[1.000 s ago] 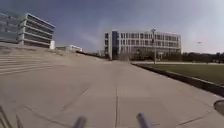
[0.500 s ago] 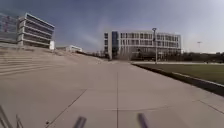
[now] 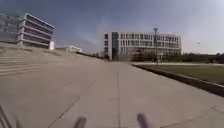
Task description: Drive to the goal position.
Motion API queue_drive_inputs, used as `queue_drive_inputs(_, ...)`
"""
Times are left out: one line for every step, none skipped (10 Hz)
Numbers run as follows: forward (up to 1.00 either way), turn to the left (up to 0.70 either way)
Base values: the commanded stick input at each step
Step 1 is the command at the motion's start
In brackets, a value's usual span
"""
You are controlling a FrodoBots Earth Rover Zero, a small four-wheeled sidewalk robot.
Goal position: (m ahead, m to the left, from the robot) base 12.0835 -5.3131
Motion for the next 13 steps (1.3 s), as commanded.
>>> queue_drive_inputs(0.7, 0.0)
queue_drive_inputs(0.7, 0.0)
queue_drive_inputs(0.7, 0.0)
queue_drive_inputs(0.7, 0.0)
queue_drive_inputs(0.7, 0.0)
queue_drive_inputs(0.7, 0.0)
queue_drive_inputs(0.7, 0.0)
queue_drive_inputs(0.7, 0.0)
queue_drive_inputs(0.7, 0.0)
queue_drive_inputs(0.7, 0.0)
queue_drive_inputs(0.7, 0.0)
queue_drive_inputs(0.7, 0.0)
queue_drive_inputs(0.7, 0.0)
